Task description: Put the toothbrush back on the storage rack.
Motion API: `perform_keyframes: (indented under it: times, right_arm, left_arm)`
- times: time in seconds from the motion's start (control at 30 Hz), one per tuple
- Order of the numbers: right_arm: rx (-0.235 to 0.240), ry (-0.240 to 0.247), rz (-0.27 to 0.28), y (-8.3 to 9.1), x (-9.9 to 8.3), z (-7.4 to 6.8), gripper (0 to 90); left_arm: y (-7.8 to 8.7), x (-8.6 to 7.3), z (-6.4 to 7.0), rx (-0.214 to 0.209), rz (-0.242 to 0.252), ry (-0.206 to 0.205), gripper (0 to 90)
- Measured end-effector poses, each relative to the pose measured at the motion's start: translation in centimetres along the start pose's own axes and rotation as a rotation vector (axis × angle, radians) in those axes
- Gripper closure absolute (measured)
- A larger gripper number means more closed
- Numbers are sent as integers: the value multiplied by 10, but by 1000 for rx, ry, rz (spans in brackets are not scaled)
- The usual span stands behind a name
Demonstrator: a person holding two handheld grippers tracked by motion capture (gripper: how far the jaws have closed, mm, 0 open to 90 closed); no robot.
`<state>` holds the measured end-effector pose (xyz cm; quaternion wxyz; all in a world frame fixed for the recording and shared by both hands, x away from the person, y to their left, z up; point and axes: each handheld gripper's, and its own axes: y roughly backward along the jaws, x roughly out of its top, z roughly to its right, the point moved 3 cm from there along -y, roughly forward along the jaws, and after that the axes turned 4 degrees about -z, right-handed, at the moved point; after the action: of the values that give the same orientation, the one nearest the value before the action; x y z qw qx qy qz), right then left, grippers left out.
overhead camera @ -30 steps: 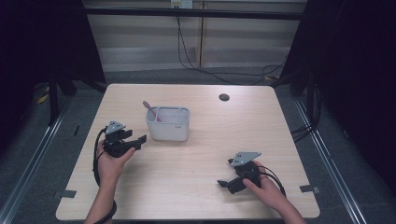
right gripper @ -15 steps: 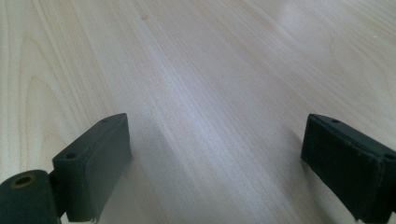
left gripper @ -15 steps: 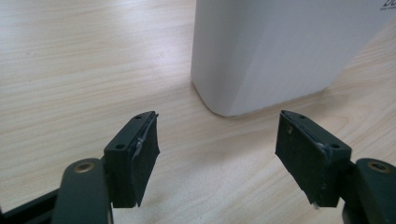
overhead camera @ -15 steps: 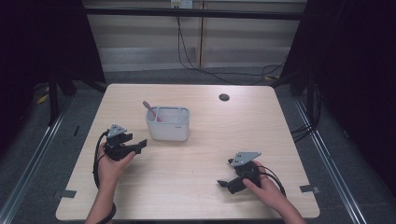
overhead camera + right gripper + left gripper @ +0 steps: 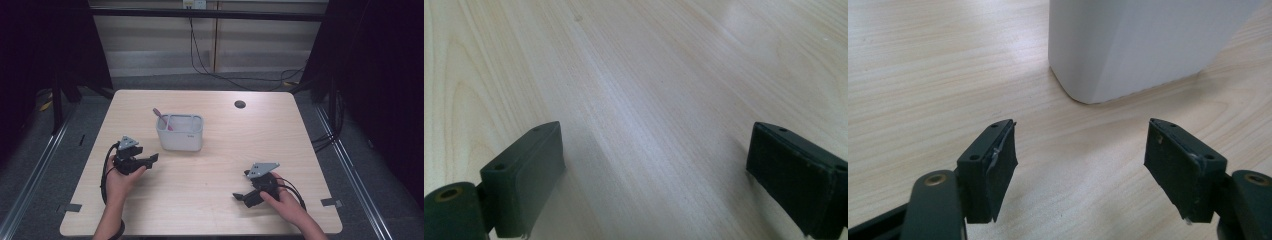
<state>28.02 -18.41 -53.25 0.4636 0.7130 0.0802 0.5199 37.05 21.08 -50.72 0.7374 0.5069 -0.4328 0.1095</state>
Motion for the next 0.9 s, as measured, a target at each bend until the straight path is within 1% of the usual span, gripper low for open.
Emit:
perform_keyframes:
  times: [0.07,0.1,0.17,0.23,0.37,0.5,0.6,0.73,0.83,0.9]
  right_arm:
    - [0,-1,0,0,0,0,77]
    - [0,-1,0,0,0,0,77]
    - [0,-1,0,0,0,0,77]
    - [0,-1,0,0,0,0,77]
    - [0,3,2,0,0,0,77]
    - [0,2,1,0,0,0,77]
    - [0,2,1,0,0,0,77]
    - [0,2,1,0,0,0,77]
    - [0,2,1,0,0,0,77]
    - [0,2,2,0,0,0,77]
  left_arm:
    - [0,-1,0,5,-14,-15,285]
    - [-1,-1,0,2,-9,-4,285]
    - [-1,-2,0,7,-17,-16,284]
    - [-1,-3,0,5,-16,-12,280]
    - [-2,-5,0,7,-35,-30,279]
    - [-4,-6,1,11,-33,-24,278]
    - [-4,-7,1,19,-43,-42,278]
    - [-5,-10,0,26,-60,-48,278]
    - [-6,-11,0,32,-59,-45,278]
    - [-5,-11,-1,38,-63,-58,278]
